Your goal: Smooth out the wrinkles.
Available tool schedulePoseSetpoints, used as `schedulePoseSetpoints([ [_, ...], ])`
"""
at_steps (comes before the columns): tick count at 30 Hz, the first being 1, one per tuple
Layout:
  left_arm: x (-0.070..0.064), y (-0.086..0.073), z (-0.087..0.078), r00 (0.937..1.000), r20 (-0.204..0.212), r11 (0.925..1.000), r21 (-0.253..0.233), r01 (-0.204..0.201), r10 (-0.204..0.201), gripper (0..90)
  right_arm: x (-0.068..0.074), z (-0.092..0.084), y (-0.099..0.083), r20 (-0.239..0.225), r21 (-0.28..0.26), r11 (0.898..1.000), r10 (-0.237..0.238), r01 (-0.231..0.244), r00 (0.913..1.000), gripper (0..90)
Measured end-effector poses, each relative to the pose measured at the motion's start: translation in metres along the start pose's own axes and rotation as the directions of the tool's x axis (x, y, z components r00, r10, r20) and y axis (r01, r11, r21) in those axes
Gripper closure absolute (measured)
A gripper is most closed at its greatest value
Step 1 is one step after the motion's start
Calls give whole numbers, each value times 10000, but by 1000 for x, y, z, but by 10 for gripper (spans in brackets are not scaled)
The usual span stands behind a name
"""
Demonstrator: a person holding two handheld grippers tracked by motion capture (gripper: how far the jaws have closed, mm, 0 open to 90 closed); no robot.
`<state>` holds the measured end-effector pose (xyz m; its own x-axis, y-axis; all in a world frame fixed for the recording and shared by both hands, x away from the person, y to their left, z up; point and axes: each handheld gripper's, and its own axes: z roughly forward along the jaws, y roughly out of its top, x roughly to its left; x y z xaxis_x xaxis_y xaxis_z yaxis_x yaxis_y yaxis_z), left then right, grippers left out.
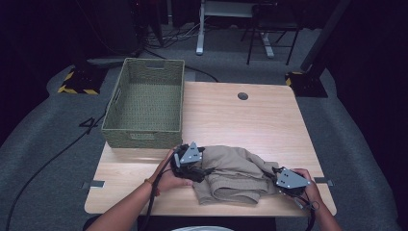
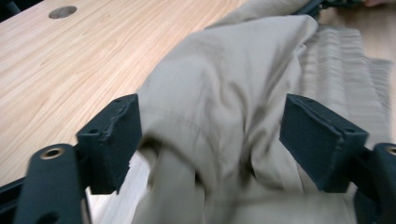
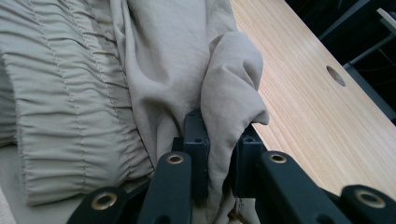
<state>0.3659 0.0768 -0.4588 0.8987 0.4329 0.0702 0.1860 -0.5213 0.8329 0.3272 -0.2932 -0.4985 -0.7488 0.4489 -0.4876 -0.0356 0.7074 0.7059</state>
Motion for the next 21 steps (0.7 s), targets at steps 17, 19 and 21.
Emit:
schedulePoseSetpoints([
  [17, 14, 7, 41, 9979, 78, 9723, 2257, 614, -648, 681, -6, -4, 2, -359, -447, 9977, 485, -501, 9982, 787],
  [19, 12, 10, 40, 9991, -58, 9735, 2246, 422, -420, 771, -12, -6, 3, -558, -526, 9936, 968, -997, 9937, 751],
  [21, 9, 12, 39, 9993, -363, 9742, 2255, 12, 71, 807, -19, -9, 6, -718, -718, 9850, 1520, -1571, 9858, 737],
])
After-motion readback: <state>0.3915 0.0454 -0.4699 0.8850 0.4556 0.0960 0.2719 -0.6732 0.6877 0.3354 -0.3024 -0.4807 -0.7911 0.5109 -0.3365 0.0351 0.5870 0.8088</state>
